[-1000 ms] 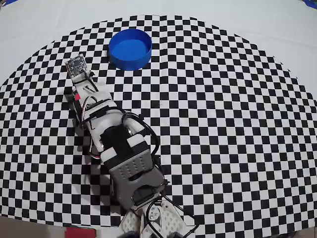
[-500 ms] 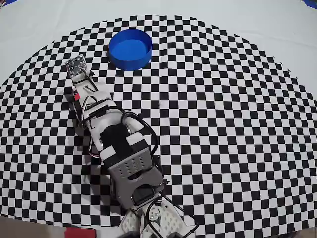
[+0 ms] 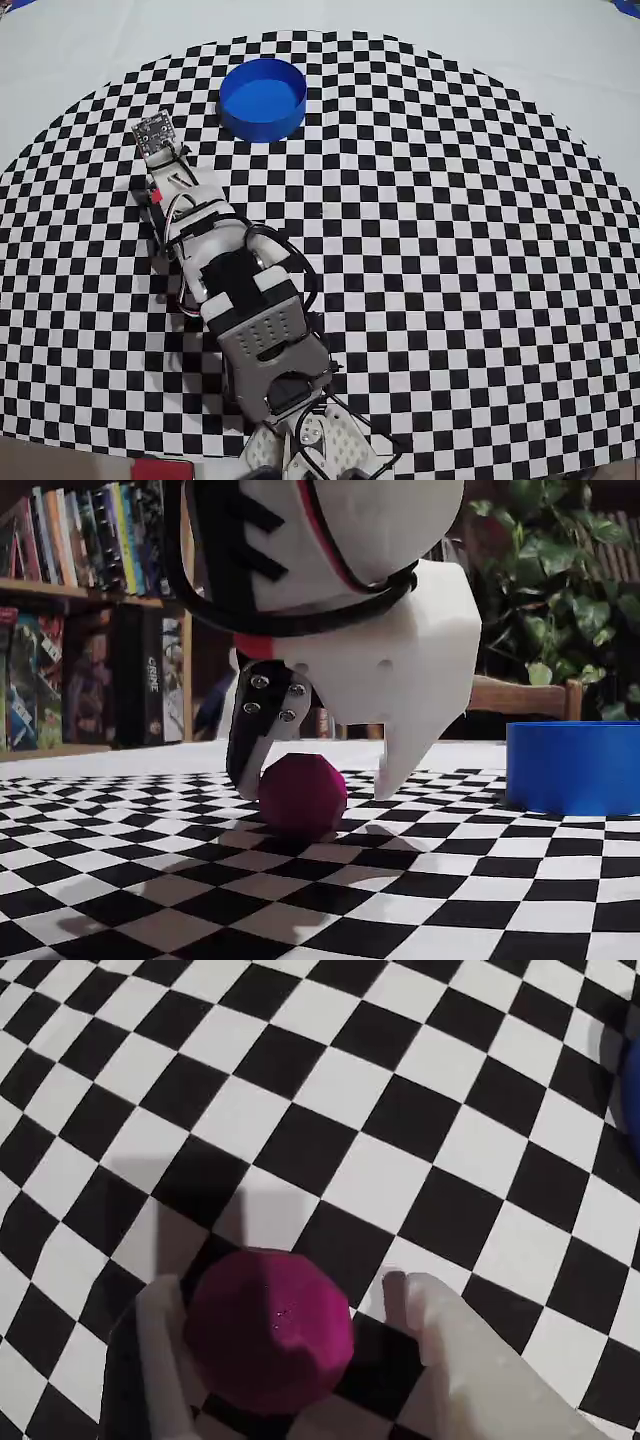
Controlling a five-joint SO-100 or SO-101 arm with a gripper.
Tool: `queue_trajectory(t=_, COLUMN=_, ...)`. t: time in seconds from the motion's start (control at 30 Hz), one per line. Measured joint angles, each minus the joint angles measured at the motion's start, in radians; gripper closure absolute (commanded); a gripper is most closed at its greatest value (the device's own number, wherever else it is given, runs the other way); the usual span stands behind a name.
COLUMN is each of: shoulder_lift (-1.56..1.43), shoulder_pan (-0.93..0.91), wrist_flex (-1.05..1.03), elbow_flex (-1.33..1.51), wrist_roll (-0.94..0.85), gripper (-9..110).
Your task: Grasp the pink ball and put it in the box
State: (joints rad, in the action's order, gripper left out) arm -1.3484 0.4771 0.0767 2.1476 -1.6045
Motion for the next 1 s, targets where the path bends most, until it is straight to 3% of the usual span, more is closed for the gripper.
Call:
queue_trajectory(t=0.53, shoulder_lift=0.014, shoulder_pan=0.0, wrist_flex=0.0, elbow_flex=-0.002, wrist_roll=0.0, gripper=77)
queue_trajectory(t=0.77, shoulder_lift=0.018, shoulder_pan=0.0, wrist_flex=0.0, elbow_flex=-0.026, wrist_roll=0.0, gripper=101)
queue_trajectory(t=1.0, shoulder_lift=0.018, shoulder_pan=0.0, wrist_flex=0.0, elbow_flex=-0.028, wrist_roll=0.0, gripper=101)
